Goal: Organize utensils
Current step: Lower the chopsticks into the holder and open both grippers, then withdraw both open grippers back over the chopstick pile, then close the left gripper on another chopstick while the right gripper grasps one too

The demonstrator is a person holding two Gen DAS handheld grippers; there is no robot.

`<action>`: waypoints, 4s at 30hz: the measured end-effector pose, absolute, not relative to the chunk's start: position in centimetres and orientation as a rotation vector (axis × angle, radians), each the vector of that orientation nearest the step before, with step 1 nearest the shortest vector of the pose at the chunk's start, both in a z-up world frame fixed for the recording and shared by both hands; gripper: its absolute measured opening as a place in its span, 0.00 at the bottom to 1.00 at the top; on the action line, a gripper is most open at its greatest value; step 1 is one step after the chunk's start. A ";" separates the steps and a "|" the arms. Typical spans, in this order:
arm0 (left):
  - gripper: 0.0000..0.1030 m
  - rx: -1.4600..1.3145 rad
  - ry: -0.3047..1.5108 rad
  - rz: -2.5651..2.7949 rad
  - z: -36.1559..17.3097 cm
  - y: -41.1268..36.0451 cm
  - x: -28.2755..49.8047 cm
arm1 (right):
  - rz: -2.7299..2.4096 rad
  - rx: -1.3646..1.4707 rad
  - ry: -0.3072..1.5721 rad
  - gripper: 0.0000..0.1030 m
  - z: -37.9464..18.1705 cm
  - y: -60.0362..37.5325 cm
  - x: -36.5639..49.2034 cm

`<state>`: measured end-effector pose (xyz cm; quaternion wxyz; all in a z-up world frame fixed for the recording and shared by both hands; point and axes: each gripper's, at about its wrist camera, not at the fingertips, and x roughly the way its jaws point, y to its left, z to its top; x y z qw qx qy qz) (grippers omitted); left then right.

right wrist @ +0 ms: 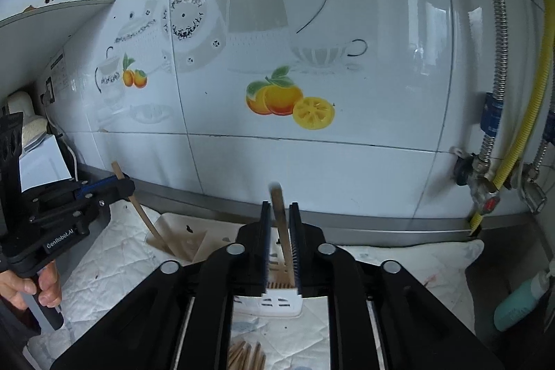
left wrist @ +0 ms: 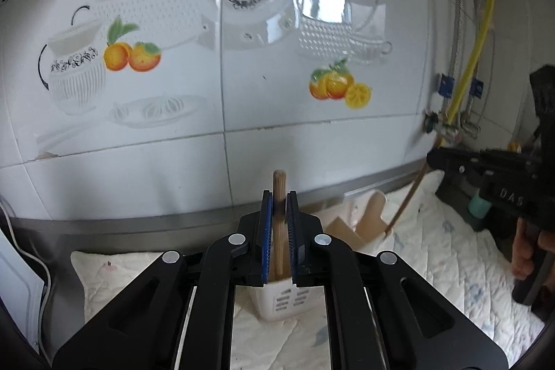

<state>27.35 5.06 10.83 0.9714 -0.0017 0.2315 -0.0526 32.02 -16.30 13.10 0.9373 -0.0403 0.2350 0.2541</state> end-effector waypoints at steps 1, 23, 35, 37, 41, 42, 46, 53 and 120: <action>0.11 0.002 0.473 -0.106 10.8 4.9 27.1 | 0.514 -0.084 0.473 0.17 13.1 -16.5 31.6; 0.71 0.010 0.526 -0.154 7.3 3.5 17.3 | 0.487 -0.120 0.486 0.30 8.3 -20.1 17.3; 0.75 0.035 0.595 -0.197 3.1 2.3 10.8 | 0.485 -0.138 0.692 0.29 -1.7 -20.8 10.5; 0.79 0.032 0.606 -0.205 2.2 2.1 9.9 | 0.476 -0.158 0.704 0.29 -2.7 -20.7 9.9; 0.81 0.024 0.637 -0.201 0.4 1.7 8.7 | 0.457 -0.158 0.732 0.25 -4.3 -21.1 9.1; 0.84 0.029 0.640 -0.188 0.0 1.6 8.4 | 0.452 -0.165 0.738 0.23 -4.5 -21.1 9.1; 0.90 0.015 0.661 -0.180 -1.4 1.4 7.9 | 0.448 -0.163 0.775 0.20 -5.8 -21.5 8.8; 0.93 0.009 0.696 -0.175 -2.9 1.1 8.1 | 0.447 -0.139 0.823 0.16 -6.9 -22.1 8.7; 0.26 0.038 0.902 -0.119 -7.9 -3.0 11.1 | 0.446 -0.074 0.838 0.09 -7.9 -22.0 11.4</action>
